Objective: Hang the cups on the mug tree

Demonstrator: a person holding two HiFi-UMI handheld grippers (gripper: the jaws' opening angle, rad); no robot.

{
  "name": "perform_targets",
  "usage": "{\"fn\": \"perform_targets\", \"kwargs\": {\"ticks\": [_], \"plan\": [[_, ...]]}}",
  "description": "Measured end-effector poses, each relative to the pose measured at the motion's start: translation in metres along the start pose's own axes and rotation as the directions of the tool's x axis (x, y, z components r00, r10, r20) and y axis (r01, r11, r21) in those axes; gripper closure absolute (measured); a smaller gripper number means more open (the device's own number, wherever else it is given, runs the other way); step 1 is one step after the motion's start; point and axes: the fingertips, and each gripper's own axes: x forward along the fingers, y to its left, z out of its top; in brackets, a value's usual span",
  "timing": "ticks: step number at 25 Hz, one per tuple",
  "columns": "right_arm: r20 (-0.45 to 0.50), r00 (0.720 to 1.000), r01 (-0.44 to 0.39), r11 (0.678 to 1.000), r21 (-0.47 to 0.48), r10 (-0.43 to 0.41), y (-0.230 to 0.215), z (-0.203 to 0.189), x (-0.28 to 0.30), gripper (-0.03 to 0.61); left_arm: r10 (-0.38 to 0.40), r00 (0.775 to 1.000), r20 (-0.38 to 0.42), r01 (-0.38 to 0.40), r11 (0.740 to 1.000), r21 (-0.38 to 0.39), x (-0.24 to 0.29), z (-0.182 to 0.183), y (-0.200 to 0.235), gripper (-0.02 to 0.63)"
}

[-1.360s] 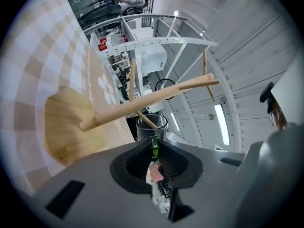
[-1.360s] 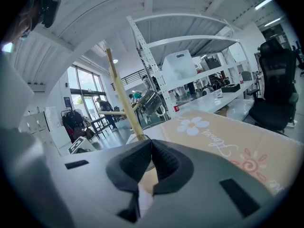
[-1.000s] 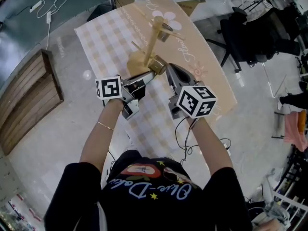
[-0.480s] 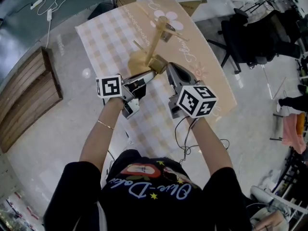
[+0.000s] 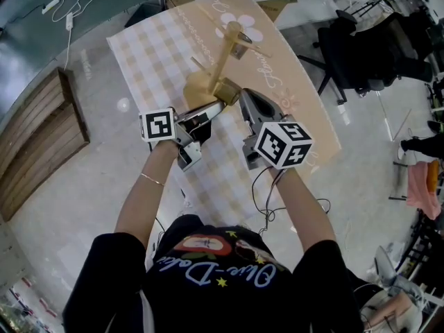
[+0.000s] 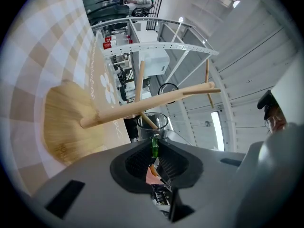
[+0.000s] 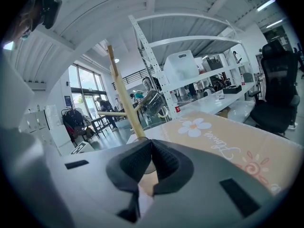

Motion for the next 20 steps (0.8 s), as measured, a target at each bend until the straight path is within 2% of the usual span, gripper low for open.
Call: {"fn": "perform_targets", "kwargs": {"ticks": [5,8,12,16,20], "plan": [[0.0,1.0,0.003,1.0,-0.001,-0.003,-0.0001,-0.0001,-0.0005,0.569,-0.014,1.0,0.003,0.014,1.0,0.003,0.0019,-0.0031,-0.0003,0.565],[0.001,1.0,0.002,1.0,0.004,-0.002,-0.0001,0.0,0.0005,0.569,-0.01,1.0,0.008,0.009,0.999,0.041,0.0009,-0.0024,0.0025,0.565],[0.001,1.0,0.003,1.0,0.01,-0.003,-0.0005,0.0,0.0006,0.569,0.009,1.0,0.007,-0.009,0.999,0.051,0.0007,-0.0047,0.0035,0.565],[0.005,1.0,0.005,1.0,0.018,-0.005,-0.0002,0.0012,-0.0004,0.569,-0.012,1.0,0.001,0.012,0.993,0.113,0.0012,-0.0027,-0.0022,0.565],[0.006,1.0,0.009,1.0,0.024,-0.009,-0.0003,0.0013,-0.0002,0.569,-0.004,1.0,-0.003,0.005,0.992,0.123,0.0016,-0.0026,-0.0028,0.563]]}}
